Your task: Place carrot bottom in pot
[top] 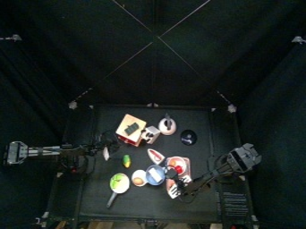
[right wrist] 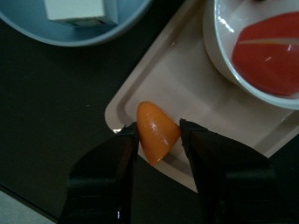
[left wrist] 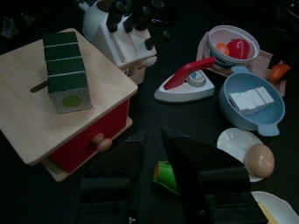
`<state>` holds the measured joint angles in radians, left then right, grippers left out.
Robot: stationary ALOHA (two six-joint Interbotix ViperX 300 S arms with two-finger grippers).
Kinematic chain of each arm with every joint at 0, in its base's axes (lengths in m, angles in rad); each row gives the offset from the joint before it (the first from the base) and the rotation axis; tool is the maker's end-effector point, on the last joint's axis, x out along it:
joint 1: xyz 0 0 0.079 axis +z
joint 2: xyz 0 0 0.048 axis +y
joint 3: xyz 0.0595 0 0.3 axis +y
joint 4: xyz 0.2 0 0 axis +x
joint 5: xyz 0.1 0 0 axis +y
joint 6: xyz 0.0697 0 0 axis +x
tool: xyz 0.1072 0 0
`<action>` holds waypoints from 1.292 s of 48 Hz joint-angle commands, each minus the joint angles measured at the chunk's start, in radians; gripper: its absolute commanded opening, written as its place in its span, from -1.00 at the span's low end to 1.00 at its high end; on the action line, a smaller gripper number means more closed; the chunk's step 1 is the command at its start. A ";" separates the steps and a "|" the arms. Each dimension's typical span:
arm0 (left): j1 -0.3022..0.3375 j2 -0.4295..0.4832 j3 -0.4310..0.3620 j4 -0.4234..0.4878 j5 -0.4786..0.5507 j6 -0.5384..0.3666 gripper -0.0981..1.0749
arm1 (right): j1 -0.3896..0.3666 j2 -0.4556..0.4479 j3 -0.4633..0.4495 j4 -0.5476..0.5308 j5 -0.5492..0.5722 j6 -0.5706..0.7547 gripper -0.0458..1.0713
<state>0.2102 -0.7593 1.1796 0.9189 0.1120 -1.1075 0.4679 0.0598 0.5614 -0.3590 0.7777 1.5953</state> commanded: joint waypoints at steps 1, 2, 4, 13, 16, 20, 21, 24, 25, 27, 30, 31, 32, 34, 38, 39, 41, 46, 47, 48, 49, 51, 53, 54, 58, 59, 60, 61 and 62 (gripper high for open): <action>0.002 0.002 -0.014 -0.002 -0.003 0.002 0.30 | -0.003 -0.064 -0.028 -0.048 -0.002 -0.002 0.27; 0.002 0.002 -0.014 -0.002 -0.003 0.002 0.30 | -0.005 -0.072 -0.029 -0.058 0.000 -0.002 0.27; 0.003 0.002 -0.014 -0.005 -0.003 0.002 0.30 | -0.009 -0.089 -0.029 -0.080 0.005 -0.002 0.27; 0.002 0.002 -0.014 -0.005 -0.003 0.002 0.30 | -0.048 -0.173 -0.009 -0.164 0.074 0.000 0.27; 0.002 0.002 -0.014 -0.006 -0.003 0.002 0.30 | -0.069 -0.202 0.011 -0.189 0.104 -0.002 0.27; 0.002 0.002 -0.012 -0.005 -0.003 0.002 0.30 | -0.101 -0.232 0.044 -0.202 0.129 0.000 0.27; 0.002 0.002 -0.014 -0.005 -0.003 0.002 0.30 | -0.112 -0.238 0.054 -0.204 0.130 0.000 0.27; 0.002 0.002 -0.014 -0.005 -0.003 0.002 0.30 | -0.138 -0.252 0.078 -0.207 0.130 0.000 0.27; 0.003 0.002 -0.014 -0.005 -0.003 0.002 0.30 | -0.146 -0.256 0.084 -0.209 0.130 0.000 0.27; 0.002 0.002 -0.012 -0.006 -0.003 0.002 0.30 | -0.164 -0.262 0.103 -0.209 0.130 0.000 0.27; 0.002 0.002 -0.012 -0.006 -0.003 0.002 0.30 | -0.181 -0.267 0.118 -0.210 0.126 0.000 0.27; 0.002 0.002 -0.012 -0.006 -0.003 0.002 0.30 | -0.186 -0.267 0.123 -0.209 0.124 0.000 0.27; 0.002 0.002 -0.012 -0.006 -0.003 0.002 0.30 | -0.190 -0.265 0.127 -0.210 0.121 -0.002 0.27; 0.002 0.002 -0.012 -0.006 -0.003 0.002 0.30 | -0.196 -0.267 0.133 -0.210 0.118 0.000 0.27; 0.003 0.002 -0.012 -0.009 -0.005 0.002 0.30 | -0.199 -0.262 0.140 -0.213 0.110 -0.002 0.27; 0.002 0.002 -0.011 -0.011 -0.003 0.002 0.30 | -0.199 -0.264 0.140 -0.215 0.110 -0.002 0.27; 0.002 0.002 -0.011 -0.011 -0.003 0.002 0.30 | -0.201 -0.262 0.144 -0.215 0.109 -0.002 0.27; 0.003 0.002 -0.011 -0.011 -0.005 0.002 0.30 | -0.207 -0.262 0.149 -0.216 0.112 0.000 0.28; 0.003 0.002 -0.011 -0.011 -0.005 0.002 0.30 | -0.210 -0.262 0.149 -0.216 0.115 0.000 0.28; 0.002 0.002 -0.011 -0.011 -0.003 0.002 0.30 | -0.215 -0.262 0.150 -0.215 0.117 0.002 0.29; 0.003 0.002 -0.011 -0.011 -0.003 0.002 0.30 | -0.219 -0.261 0.150 -0.215 0.118 0.002 0.29; 0.002 0.002 -0.011 -0.011 -0.005 0.002 0.30 | -0.229 -0.261 0.153 -0.215 0.120 0.002 0.31; 0.002 0.002 -0.011 -0.011 -0.003 0.002 0.30 | -0.236 -0.259 0.155 -0.215 0.120 0.000 0.32; 0.002 0.002 -0.011 -0.011 -0.003 0.002 0.30 | -0.239 -0.259 0.155 -0.216 0.120 0.000 0.34; 0.002 0.002 -0.011 -0.011 -0.003 0.002 0.30 | -0.249 -0.258 0.158 -0.221 0.117 0.000 0.44; 0.002 0.002 -0.011 -0.012 -0.005 0.002 0.30 | -0.249 -0.258 0.158 -0.222 0.117 0.000 0.47; 0.002 0.002 -0.011 -0.011 -0.003 0.002 0.30 | -0.249 -0.256 0.160 -0.224 0.117 0.000 0.50; 0.002 0.002 -0.011 -0.012 -0.003 0.002 0.30 | -0.249 -0.256 0.158 -0.224 0.117 0.000 0.54; 0.002 0.002 -0.011 -0.011 -0.003 0.002 0.30 | -0.249 -0.258 0.158 -0.227 0.117 -0.002 0.58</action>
<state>0.2102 -0.7609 1.1812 0.9066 0.1120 -1.1075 0.2240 -0.1795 0.7286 -0.5768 0.8958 1.5953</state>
